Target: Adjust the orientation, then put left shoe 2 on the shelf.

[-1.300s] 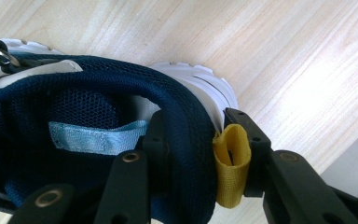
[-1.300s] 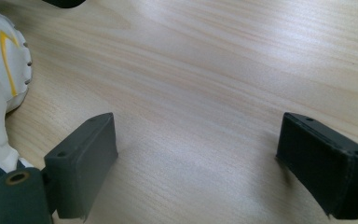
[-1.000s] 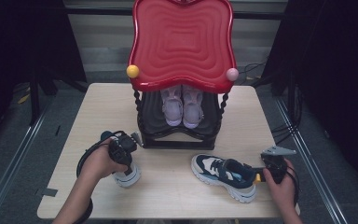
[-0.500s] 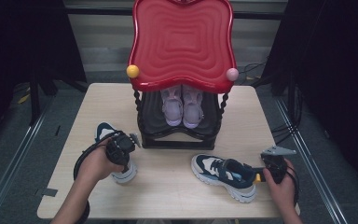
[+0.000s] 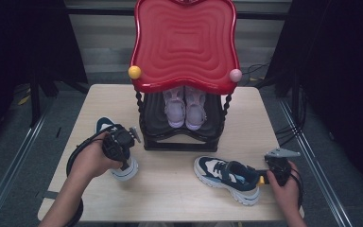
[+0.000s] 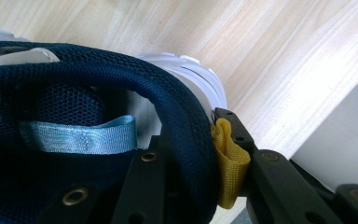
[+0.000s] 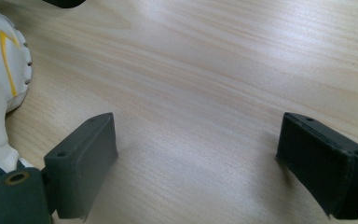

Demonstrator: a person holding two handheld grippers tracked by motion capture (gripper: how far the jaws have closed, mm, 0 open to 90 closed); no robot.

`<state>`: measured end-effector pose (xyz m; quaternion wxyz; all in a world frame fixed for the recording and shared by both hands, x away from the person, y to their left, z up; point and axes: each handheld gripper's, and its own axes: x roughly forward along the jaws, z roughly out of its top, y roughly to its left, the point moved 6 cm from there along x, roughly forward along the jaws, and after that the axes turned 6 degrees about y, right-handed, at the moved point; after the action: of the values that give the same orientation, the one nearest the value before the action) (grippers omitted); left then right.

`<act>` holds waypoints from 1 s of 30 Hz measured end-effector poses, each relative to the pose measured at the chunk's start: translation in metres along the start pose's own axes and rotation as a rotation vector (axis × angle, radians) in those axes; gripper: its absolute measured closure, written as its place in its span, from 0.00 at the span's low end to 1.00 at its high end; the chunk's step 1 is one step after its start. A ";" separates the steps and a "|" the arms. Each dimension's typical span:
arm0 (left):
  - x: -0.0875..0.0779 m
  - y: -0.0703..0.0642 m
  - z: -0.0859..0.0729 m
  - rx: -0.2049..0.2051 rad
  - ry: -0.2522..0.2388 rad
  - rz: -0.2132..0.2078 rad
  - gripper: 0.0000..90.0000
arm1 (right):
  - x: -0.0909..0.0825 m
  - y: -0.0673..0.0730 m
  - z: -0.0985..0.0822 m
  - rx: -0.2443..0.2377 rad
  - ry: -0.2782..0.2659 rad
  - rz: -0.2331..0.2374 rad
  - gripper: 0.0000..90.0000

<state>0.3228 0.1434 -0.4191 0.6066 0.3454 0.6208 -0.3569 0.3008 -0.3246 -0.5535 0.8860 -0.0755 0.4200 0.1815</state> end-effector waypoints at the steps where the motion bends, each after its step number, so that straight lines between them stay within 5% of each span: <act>1: -0.003 -0.001 0.001 -0.012 -0.015 -0.008 0.82 | 0.000 0.000 0.000 0.000 0.000 0.000 0.12; 30: -0.085 -0.010 0.009 0.041 -0.051 -0.032 0.82 | 0.000 0.000 0.000 -0.002 -0.001 0.001 0.12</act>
<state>0.3206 0.1313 -0.3339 0.6091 0.3386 0.6030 -0.3882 0.3014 -0.3247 -0.5534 0.8860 -0.0764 0.4193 0.1824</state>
